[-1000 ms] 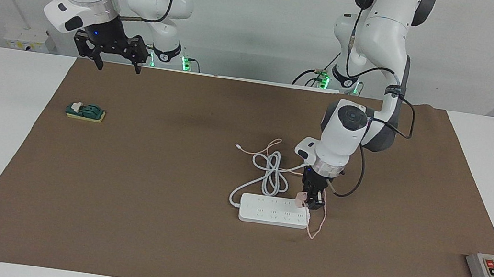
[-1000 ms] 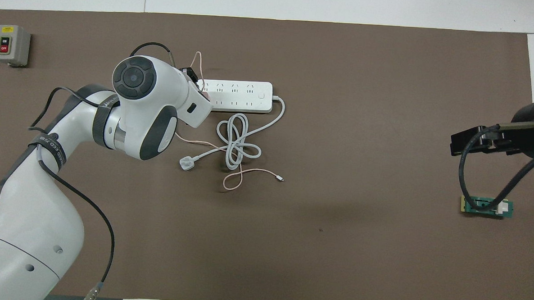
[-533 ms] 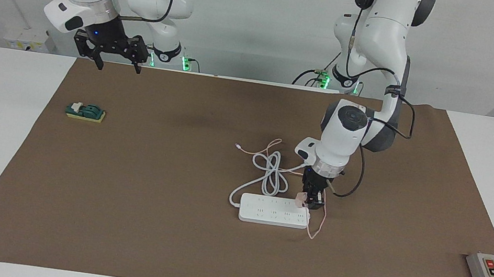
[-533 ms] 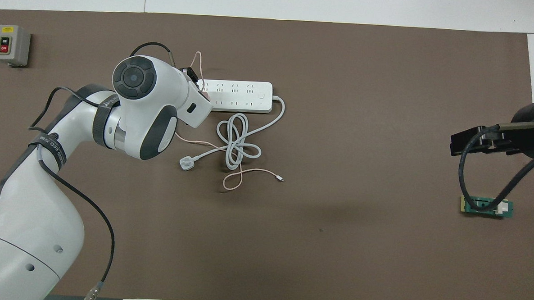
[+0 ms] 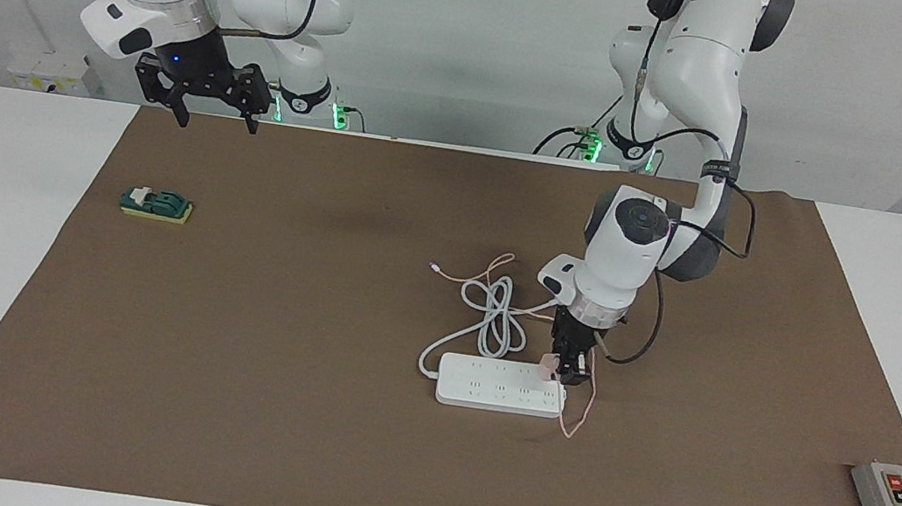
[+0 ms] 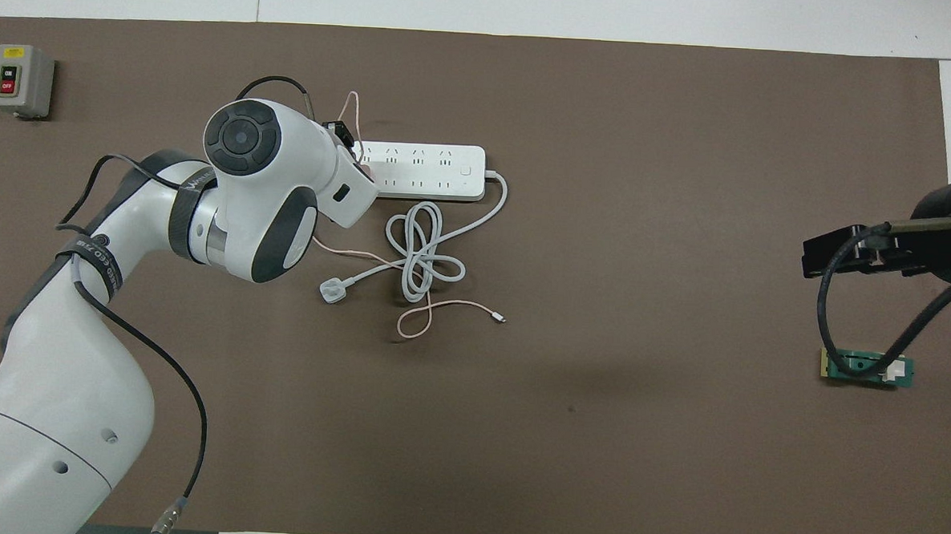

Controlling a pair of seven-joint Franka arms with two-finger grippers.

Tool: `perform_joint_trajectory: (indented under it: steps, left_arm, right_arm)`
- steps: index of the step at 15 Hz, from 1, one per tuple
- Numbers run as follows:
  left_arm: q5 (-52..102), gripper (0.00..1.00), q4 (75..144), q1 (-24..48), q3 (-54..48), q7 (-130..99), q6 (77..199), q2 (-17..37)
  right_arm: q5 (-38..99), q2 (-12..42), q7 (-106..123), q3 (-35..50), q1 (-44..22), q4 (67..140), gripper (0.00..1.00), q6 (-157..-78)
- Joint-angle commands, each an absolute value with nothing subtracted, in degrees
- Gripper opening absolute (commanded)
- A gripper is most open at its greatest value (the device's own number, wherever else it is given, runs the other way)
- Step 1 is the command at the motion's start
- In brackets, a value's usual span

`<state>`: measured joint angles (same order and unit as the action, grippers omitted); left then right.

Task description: Plug charger into power strip

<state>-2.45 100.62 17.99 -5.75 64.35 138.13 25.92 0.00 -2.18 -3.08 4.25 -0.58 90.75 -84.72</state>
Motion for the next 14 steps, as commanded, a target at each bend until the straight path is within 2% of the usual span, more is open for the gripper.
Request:
perform_joint_trajectory:
  steps: [1,10,14]
  left_arm:
    - [-2.37,0.0,99.93,17.67,-5.36,65.57,138.69,28.04]
    - [-2.37,0.0,97.83,17.67,-5.45,67.32,137.82,29.53]
    - [-2.55,0.0,94.05,17.75,-5.54,67.94,133.96,31.9]
  right_arm:
    - [0.97,-3.25,-4.04,4.66,-0.18,91.93,1.0,-85.78]
    - [1.05,-3.25,-3.69,4.75,0.44,92.02,1.0,-85.43]
    - [0.97,-3.25,-3.69,4.48,0.62,92.02,1.0,-85.43]
